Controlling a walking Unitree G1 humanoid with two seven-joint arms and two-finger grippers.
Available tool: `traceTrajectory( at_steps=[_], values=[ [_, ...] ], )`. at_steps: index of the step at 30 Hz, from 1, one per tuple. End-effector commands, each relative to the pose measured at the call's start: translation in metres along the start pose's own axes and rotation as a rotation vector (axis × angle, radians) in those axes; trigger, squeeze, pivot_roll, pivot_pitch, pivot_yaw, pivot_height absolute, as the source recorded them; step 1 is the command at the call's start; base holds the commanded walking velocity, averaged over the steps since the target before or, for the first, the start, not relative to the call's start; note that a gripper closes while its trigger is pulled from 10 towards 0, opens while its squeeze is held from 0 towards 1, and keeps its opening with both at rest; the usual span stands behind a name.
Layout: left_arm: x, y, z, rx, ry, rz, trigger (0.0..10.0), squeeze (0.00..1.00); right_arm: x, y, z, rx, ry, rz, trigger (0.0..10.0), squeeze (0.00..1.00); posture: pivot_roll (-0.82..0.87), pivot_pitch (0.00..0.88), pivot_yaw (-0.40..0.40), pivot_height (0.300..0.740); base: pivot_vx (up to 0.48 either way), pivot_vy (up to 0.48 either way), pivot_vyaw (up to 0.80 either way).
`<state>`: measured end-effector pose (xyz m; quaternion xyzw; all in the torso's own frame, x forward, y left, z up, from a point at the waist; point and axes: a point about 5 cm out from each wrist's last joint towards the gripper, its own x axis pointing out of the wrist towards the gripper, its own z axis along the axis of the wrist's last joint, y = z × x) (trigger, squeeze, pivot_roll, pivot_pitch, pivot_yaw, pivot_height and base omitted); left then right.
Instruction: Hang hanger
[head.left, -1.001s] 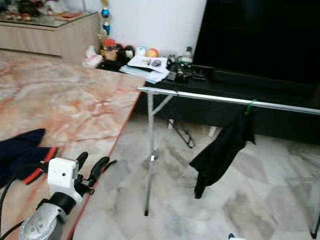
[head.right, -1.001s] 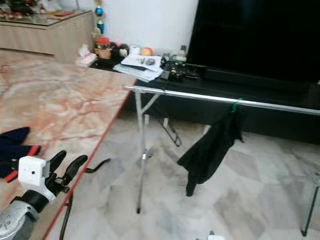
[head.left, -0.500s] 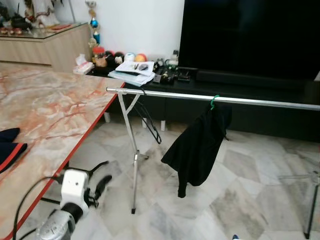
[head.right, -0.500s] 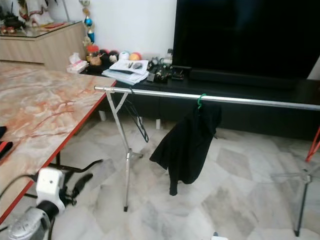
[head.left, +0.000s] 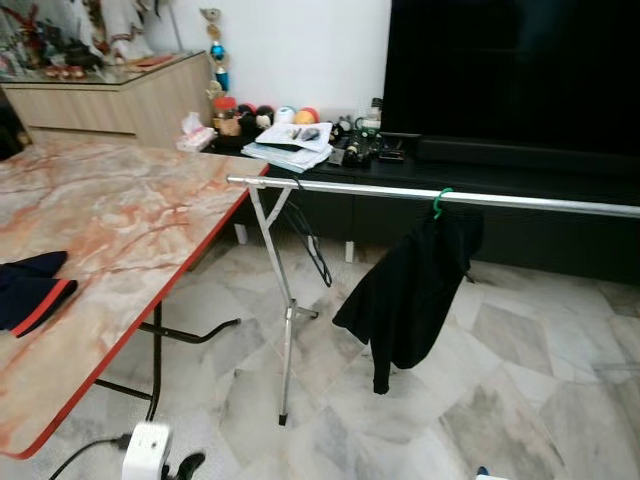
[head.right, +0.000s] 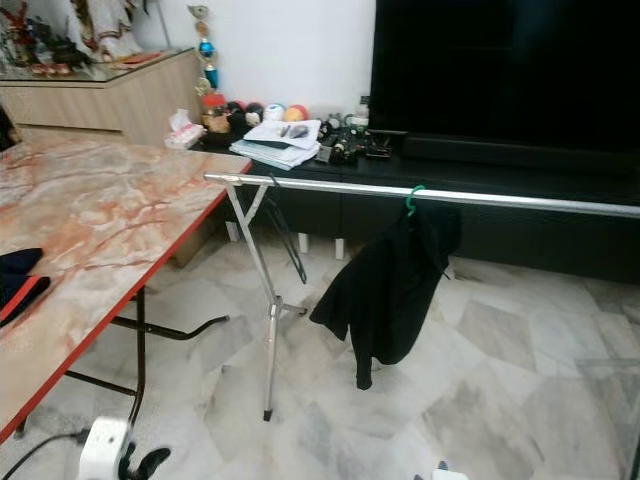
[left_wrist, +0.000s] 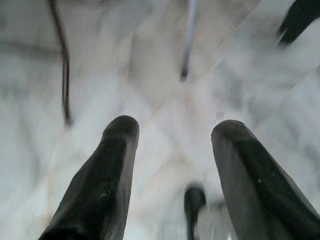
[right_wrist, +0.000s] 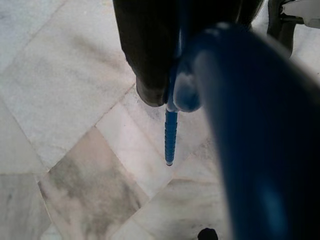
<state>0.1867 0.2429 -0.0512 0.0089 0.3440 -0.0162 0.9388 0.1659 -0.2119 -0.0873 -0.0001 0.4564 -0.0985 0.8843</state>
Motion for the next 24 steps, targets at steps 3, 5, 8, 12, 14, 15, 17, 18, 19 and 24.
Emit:
traceTrajectory(
  at_steps=[3,5,8,12,14,15,17,18,19,24],
  values=[
    [-0.011,0.006,-0.035,-0.027,0.132,0.063,10.0,0.0,0.001,0.006,0.008,0.008,-0.027,0.013,10.0,0.0,0.17,0.0,0.006,0.74,0.0,0.0,0.0],
    [-0.013,0.005,-0.042,-0.037,0.156,0.068,10.0,0.0,0.002,0.007,0.009,0.008,-0.029,0.015,10.0,0.0,0.17,0.0,0.002,0.74,0.0,0.0,0.0],
    [-0.02,0.004,-0.057,-0.051,0.199,0.08,10.0,0.0,0.002,0.008,0.01,0.004,-0.033,0.021,10.0,0.0,0.17,0.0,-0.007,0.74,0.0,0.0,0.0],
    [-0.022,0.0,-0.064,-0.049,0.206,0.084,10.0,0.0,0.002,0.009,0.013,-0.001,-0.039,0.029,10.0,0.0,0.17,0.0,-0.016,0.74,0.0,-0.157,0.0],
    [-0.02,-0.001,-0.062,-0.046,0.197,0.083,10.0,0.0,0.002,0.009,0.013,0.001,-0.038,0.026,10.0,0.0,0.17,0.0,-0.017,0.74,0.0,-0.399,0.0],
    [-0.018,-0.004,-0.06,-0.026,0.187,0.071,10.0,0.0,0.002,0.009,0.012,0.005,-0.038,0.024,10.0,0.0,0.17,0.0,-0.019,0.74,0.0,-0.435,0.0],
    [-0.016,-0.007,-0.057,-0.016,0.176,0.062,10.0,0.0,0.002,0.008,0.012,0.008,-0.038,0.02,10.0,0.0,0.17,0.0,-0.02,0.74,0.0,-0.435,0.0],
    [-0.015,-0.008,-0.056,-0.017,0.174,0.062,10.0,0.0,0.002,0.008,0.012,0.009,-0.038,0.018,10.0,0.0,0.17,0.0,-0.02,0.74,0.0,-0.435,0.0],
    [-0.014,-0.008,-0.055,-0.017,0.171,0.062,10.0,0.0,0.002,0.008,0.012,0.011,-0.037,0.015,10.0,0.0,0.16,0.0,-0.021,0.74,0.0,-0.439,0.0],
    [-0.011,-0.012,-0.053,0.007,0.173,0.04,10.0,0.0,0.002,0.005,0.013,0.015,-0.038,0.004,10.0,0.0,0.15,0.0,-0.018,0.74,0.0,-0.437,0.0]
  ],
)
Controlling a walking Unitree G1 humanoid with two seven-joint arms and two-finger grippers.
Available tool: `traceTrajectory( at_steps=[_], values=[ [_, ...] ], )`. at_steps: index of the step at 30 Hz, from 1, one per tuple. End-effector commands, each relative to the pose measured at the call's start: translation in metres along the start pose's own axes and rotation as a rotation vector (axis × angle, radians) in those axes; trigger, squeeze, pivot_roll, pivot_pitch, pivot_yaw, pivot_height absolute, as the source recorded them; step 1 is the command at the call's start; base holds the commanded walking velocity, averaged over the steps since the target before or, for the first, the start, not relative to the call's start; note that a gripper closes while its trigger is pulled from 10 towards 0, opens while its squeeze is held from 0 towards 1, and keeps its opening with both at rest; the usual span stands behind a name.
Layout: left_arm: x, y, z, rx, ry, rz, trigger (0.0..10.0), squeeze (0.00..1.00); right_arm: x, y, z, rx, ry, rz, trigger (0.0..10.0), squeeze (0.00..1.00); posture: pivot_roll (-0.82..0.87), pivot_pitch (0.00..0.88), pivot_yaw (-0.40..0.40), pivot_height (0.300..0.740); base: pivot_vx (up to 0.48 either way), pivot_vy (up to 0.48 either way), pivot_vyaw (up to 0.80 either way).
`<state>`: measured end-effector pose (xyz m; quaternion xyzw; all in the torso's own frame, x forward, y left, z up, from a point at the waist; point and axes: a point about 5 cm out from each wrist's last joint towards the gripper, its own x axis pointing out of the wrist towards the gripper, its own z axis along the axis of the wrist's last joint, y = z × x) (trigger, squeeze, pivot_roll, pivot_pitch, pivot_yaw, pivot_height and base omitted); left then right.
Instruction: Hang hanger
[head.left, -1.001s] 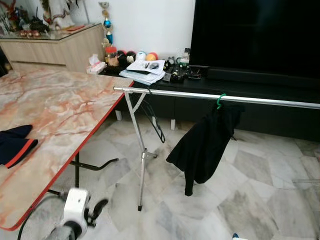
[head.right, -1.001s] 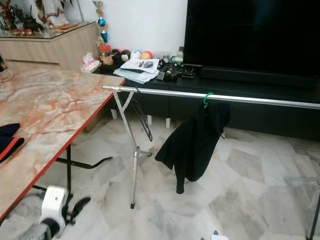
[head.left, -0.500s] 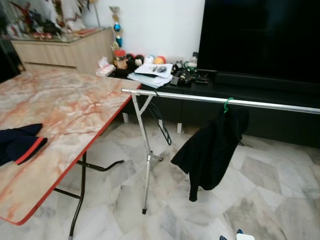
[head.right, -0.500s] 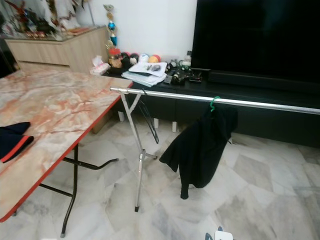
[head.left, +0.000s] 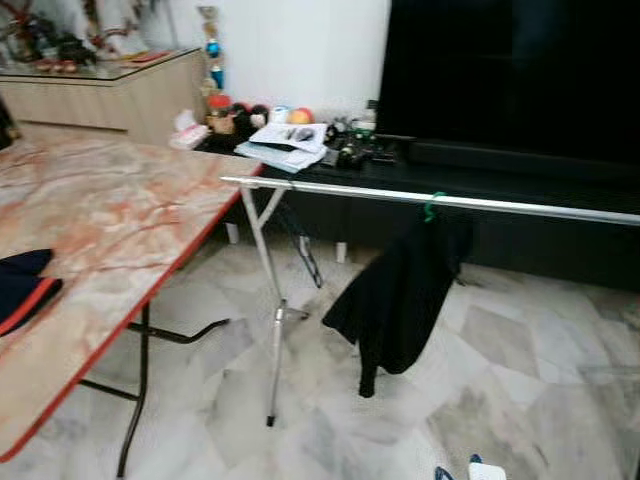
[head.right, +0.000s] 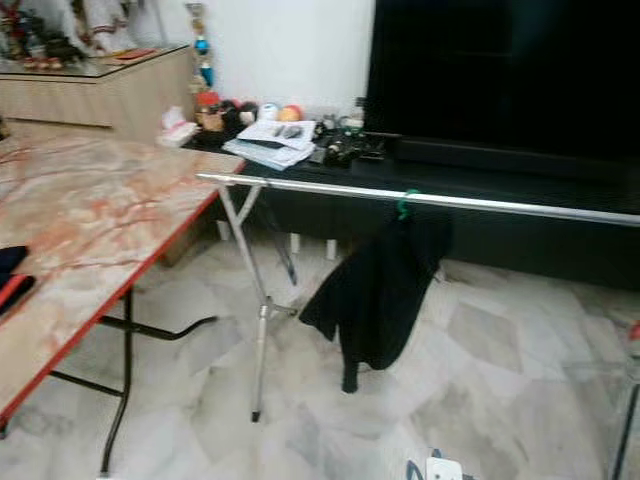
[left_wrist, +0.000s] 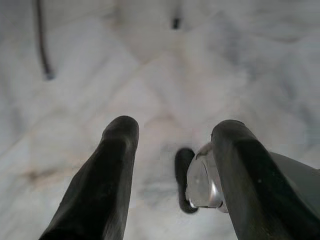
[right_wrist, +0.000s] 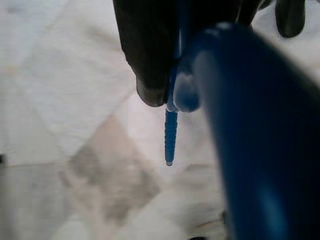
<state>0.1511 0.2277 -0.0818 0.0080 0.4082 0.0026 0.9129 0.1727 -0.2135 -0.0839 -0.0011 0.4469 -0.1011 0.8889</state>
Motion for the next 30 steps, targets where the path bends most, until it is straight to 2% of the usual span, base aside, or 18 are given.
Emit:
traceTrajectory(
  at_steps=[1,7,12,15,30],
  values=[
    [-0.0028,0.0038,-0.0074,0.023,0.032,0.007,10.0,0.0,0.0009,0.0036,0.0054,0.022,-0.021,0.004,10.0,0.0,0.15,0.0,-0.018,0.74,0.0,-0.439,0.0],
    [-0.0015,0.0015,-0.0055,0.025,0.026,0.002,10.0,0.0,0.0014,0.0013,0.0076,0.032,-0.024,0.001,10.0,0.0,0.15,0.0,-0.02,0.74,0.0,-0.437,0.0],
    [-0.0017,0.0002,-0.0081,0.023,0.036,0.001,10.0,0.0,0.0017,0.0037,0.0095,0.04,-0.031,0.014,10.0,0.0,0.15,0.0,-0.02,0.74,0.0,-0.4,-0.59],
    [-0.0019,-0.0012,-0.0103,0.022,0.048,0.0,10.0,0.0,0.0017,0.0037,0.0099,0.035,-0.032,0.012,10.0,0.0,0.15,0.0,-0.021,0.74,0.0,0.0,-0.69],
    [-0.0012,-0.0058,-0.0126,0.006,0.062,-0.005,10.0,0.0,0.0018,0.0066,0.0124,0.031,-0.05,0.03,10.0,0.0,0.15,0.0,-0.019,0.74,0.0,0.0,0.0]
  ],
)
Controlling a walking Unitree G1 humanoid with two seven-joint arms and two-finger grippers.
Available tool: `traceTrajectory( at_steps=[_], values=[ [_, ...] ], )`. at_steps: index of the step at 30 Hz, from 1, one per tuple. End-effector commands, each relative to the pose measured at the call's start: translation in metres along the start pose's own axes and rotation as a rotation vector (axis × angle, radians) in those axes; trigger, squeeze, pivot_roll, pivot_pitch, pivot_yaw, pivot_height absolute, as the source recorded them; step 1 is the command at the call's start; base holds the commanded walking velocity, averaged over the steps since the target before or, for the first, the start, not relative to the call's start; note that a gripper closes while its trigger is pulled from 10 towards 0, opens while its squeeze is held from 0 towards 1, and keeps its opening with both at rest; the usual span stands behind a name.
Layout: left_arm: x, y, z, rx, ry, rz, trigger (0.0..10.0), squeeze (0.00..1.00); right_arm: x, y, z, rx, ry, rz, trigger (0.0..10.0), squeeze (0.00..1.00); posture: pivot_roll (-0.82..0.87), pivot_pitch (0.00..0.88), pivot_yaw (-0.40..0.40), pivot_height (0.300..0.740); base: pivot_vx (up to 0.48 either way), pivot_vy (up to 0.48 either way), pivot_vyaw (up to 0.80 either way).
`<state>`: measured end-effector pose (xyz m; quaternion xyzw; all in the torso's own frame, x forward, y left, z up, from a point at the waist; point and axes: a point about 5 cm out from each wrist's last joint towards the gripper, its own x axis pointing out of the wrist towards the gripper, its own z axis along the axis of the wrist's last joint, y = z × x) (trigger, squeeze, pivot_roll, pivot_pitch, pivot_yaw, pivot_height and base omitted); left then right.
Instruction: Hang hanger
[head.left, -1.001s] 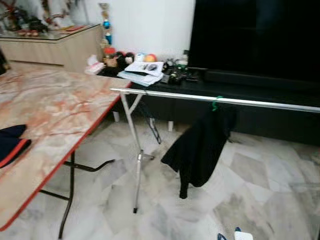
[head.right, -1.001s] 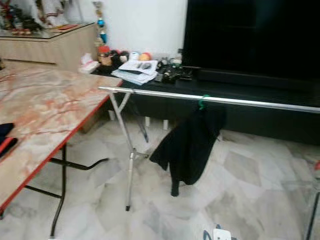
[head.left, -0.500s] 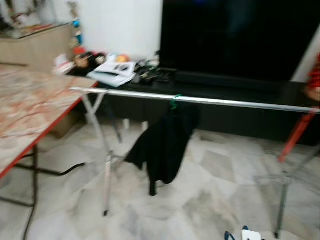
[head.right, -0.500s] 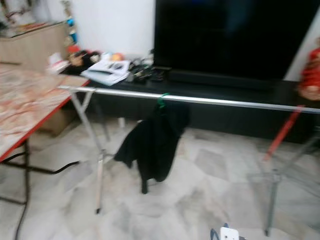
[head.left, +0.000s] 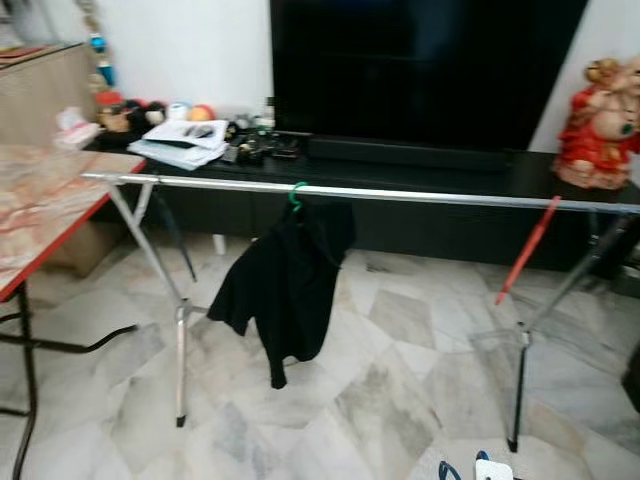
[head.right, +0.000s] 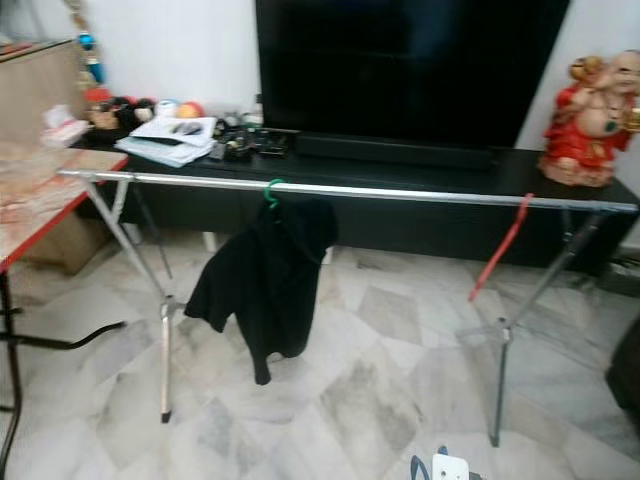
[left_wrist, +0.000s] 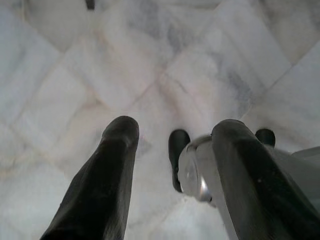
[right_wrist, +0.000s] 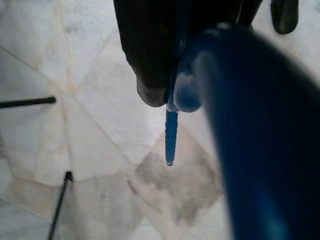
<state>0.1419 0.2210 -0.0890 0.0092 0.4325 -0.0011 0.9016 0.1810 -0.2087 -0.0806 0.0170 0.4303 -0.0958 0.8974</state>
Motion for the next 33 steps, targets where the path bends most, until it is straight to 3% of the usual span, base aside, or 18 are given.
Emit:
traceTrajectory(
  at_steps=[1,5,11,33],
  values=[
    [0.0,0.001,-0.002,-0.001,0.011,0.002,10.0,0.0,0.001,0.002,0.004,-0.004,-0.018,0.011,10.0,0.0,0.15,0.0,-0.017,0.74,0.0,0.0,0.0],
    [-0.001,0.001,-0.003,0.005,0.023,0.002,10.0,0.0,0.001,0.011,0.004,-0.053,-0.023,0.061,10.0,0.0,0.15,0.0,-0.015,0.74,0.0,0.0,0.0],
    [0.0,0.001,0.0,-0.003,0.013,0.001,10.0,0.0,0.001,0.013,0.006,-0.066,-0.025,0.068,10.0,0.0,0.15,0.0,-0.015,0.74,0.0,0.0,0.0],
    [0.0,-0.001,-0.003,-0.013,0.02,-0.014,10.0,0.0,0.001,0.015,0.008,-0.08,-0.031,0.076,10.0,0.0,0.16,0.0,-0.01,0.74,0.296,0.0,0.0]
  ],
)
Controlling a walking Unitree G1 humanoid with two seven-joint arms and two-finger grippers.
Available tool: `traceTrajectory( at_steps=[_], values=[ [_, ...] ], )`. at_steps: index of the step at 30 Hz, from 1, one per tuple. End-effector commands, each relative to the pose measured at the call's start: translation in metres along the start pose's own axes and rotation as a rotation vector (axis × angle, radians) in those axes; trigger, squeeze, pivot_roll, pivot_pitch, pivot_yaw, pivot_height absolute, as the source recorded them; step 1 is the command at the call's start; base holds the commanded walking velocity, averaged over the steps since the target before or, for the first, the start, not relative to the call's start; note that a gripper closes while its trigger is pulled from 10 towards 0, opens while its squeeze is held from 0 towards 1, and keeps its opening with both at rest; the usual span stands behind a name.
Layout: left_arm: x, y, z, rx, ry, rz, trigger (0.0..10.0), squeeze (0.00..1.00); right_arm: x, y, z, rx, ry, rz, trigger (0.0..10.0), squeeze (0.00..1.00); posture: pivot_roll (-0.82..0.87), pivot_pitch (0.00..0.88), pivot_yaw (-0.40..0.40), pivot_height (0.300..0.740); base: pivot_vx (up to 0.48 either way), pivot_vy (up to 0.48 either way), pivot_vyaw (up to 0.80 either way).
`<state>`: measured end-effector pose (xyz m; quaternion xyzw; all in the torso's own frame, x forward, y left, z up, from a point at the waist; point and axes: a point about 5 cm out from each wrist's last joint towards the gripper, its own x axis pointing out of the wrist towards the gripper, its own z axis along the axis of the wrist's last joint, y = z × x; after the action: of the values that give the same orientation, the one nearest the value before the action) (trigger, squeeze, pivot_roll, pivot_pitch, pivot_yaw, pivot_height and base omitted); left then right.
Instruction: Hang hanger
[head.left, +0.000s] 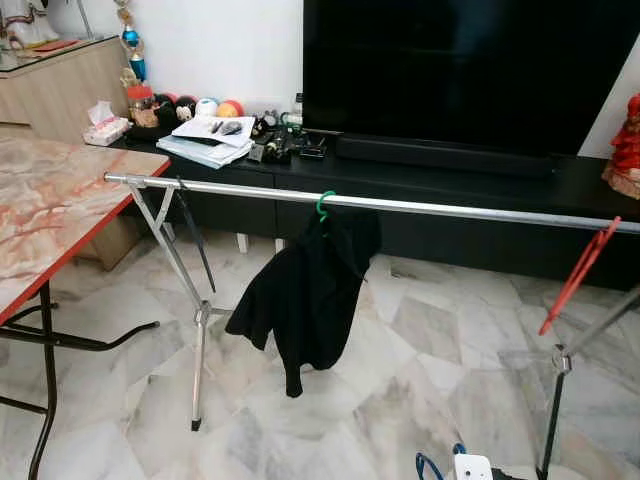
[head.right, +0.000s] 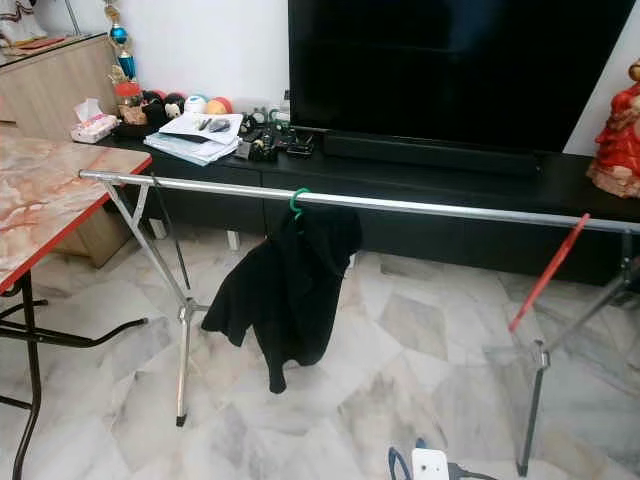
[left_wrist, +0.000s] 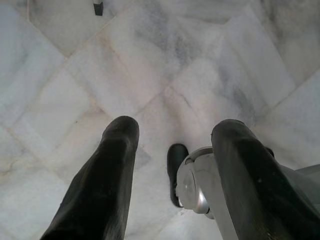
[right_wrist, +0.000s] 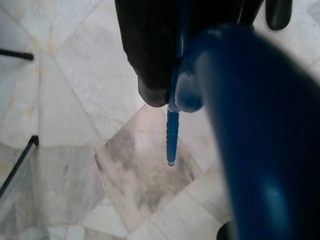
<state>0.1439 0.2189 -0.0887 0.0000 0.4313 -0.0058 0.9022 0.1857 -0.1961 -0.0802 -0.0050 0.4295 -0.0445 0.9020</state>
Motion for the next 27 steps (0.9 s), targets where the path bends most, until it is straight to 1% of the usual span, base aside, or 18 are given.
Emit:
traceTrajectory(
  at_steps=[1,21,27],
  values=[
    [-0.001,0.001,-0.005,-0.002,0.022,0.002,10.0,0.0,0.001,0.001,0.006,0.005,-0.025,-0.001,10.0,0.0,0.16,0.0,-0.01,0.74,0.315,0.0,0.0],
    [-0.001,0.0,-0.004,-0.013,0.019,-0.001,10.0,0.0,0.002,0.0,0.013,0.038,-0.046,-0.022,10.0,0.0,0.16,0.0,-0.011,0.74,0.322,0.0,0.0],
    [-0.001,-0.001,-0.004,-0.015,0.016,-0.007,10.0,0.0,0.003,-0.003,0.019,0.05,-0.071,-0.051,10.0,0.0,0.16,0.0,-0.011,0.74,0.328,0.0,0.0]
  ],
)
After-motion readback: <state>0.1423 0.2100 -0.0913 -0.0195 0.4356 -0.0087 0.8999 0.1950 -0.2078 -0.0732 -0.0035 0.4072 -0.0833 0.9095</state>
